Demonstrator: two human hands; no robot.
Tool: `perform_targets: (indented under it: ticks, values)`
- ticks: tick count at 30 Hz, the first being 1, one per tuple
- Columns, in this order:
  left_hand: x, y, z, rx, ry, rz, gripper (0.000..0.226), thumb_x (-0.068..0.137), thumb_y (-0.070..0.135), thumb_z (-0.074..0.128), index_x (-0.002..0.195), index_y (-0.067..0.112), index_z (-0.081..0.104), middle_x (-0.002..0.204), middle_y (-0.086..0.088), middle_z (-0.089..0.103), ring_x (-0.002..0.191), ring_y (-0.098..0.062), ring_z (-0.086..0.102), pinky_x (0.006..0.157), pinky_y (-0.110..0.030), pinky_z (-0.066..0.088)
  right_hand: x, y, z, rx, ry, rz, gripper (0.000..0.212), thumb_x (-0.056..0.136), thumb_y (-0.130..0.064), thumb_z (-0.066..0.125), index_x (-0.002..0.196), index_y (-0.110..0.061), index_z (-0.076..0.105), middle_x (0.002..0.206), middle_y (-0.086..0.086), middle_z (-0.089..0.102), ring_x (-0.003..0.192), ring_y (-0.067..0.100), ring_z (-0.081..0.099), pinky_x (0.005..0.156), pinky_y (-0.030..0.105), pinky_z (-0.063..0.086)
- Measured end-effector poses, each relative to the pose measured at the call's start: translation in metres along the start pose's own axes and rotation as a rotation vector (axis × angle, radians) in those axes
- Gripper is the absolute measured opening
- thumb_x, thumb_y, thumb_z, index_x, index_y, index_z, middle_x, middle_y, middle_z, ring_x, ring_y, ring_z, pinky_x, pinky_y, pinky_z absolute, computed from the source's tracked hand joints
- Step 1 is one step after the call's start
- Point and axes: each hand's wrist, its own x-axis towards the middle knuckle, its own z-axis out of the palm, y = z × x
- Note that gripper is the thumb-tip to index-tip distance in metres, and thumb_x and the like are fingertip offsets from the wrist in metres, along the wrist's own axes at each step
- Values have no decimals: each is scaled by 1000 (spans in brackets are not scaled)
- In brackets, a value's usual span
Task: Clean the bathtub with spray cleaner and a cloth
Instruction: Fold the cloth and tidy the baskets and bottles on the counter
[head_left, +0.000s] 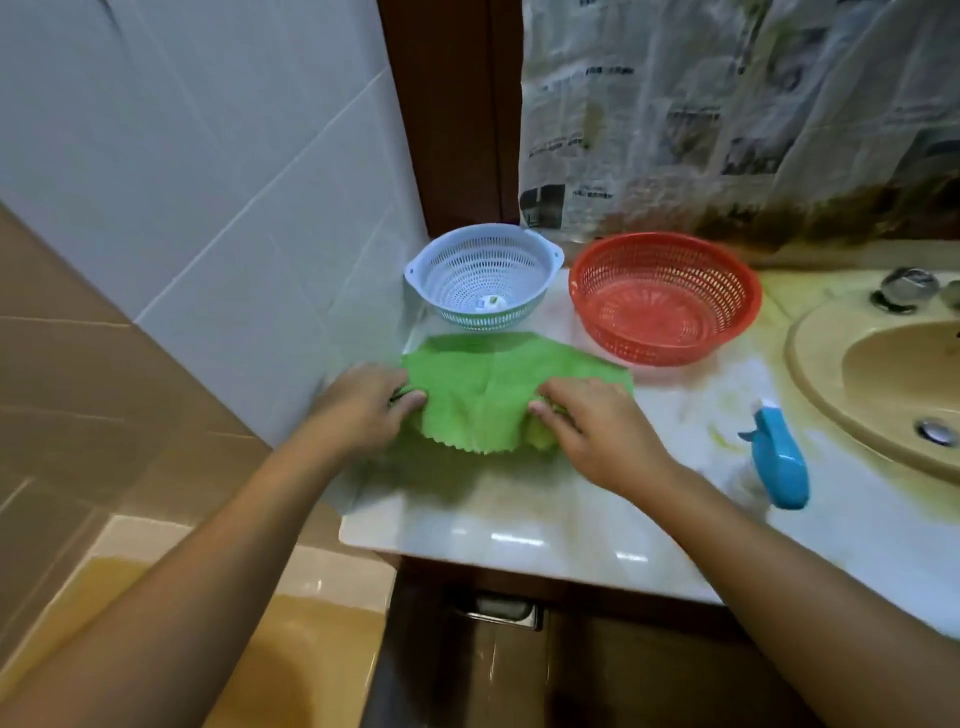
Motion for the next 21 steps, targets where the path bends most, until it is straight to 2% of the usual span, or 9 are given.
perform_targets:
  ticks: [4, 6, 9, 10, 12, 14, 17, 19, 21]
  values:
    - [-19, 3, 43, 162, -544, 56, 36, 103, 55, 50, 87, 23, 50, 97, -8, 63, 91, -28, 59, 76, -37, 47, -40, 11, 45, 61, -382, 234, 29, 105, -52, 49, 104, -27, 64, 76, -6, 63, 73, 23, 61, 62, 34, 41]
    - [-23, 3, 52, 228, -695, 68, 50, 98, 68, 49, 89, 21, 60, 90, -2, 64, 85, -23, 60, 69, -33, 45, -48, 11, 49, 17, -524, 273, 38, 100, -63, 49, 103, -31, 68, 72, -6, 64, 69, 14, 60, 63, 31, 46]
    - [-16, 4, 62, 108, -531, 23, 54, 94, 76, 47, 86, 25, 63, 87, 0, 63, 82, -22, 60, 69, -33, 48, -39, 13, 47, 34, -416, 336, 45, 95, -71, 49, 101, -33, 72, 84, -13, 70, 78, 9, 63, 71, 31, 53]
    - [-11, 7, 67, 42, -430, 6, 49, 97, 71, 47, 95, 26, 66, 96, -3, 66, 89, -24, 62, 75, -36, 51, -32, 17, 50, 36, -322, 341, 43, 97, -67, 50, 105, -32, 73, 95, -12, 72, 88, 13, 65, 76, 34, 54]
    - [-1, 13, 84, -47, -291, -22, 46, 102, 59, 48, 129, 25, 63, 132, -10, 61, 121, -30, 57, 98, -45, 51, -17, 30, 62, -29, -218, 305, 41, 101, -54, 53, 126, -25, 68, 126, -1, 69, 118, 23, 61, 96, 41, 51]
    - [1, 17, 104, -79, -308, -26, 60, 102, 58, 48, 156, 34, 36, 165, -9, 32, 152, -32, 29, 120, -55, 32, -9, 39, 77, -171, -330, 281, 60, 102, -53, 52, 154, -23, 45, 161, 7, 42, 150, 30, 34, 121, 51, 31]
    - [-7, 15, 131, -26, -428, -39, 80, 97, 75, 35, 161, 48, -4, 171, 3, -18, 157, -29, -18, 126, -61, -4, -25, 46, 98, -296, -523, 317, 81, 101, -72, 25, 166, -29, 0, 173, 2, -11, 160, 30, -9, 126, 60, -3]
    - [-17, 10, 138, 3, -438, -38, 85, 92, 84, 25, 157, 51, -17, 164, 5, -32, 152, -27, -31, 123, -62, -13, -45, 45, 102, -363, -511, 302, 85, 96, -81, 6, 164, -32, -11, 170, -1, -20, 158, 30, -18, 124, 64, -10]
    - [-28, 6, 138, 29, -439, -21, 90, 86, 90, 20, 155, 52, -23, 163, 4, -35, 150, -28, -34, 122, -62, -15, -61, 40, 99, -400, -510, 308, 90, 91, -87, 1, 163, -35, -14, 169, -2, -22, 157, 31, -20, 122, 67, -11]
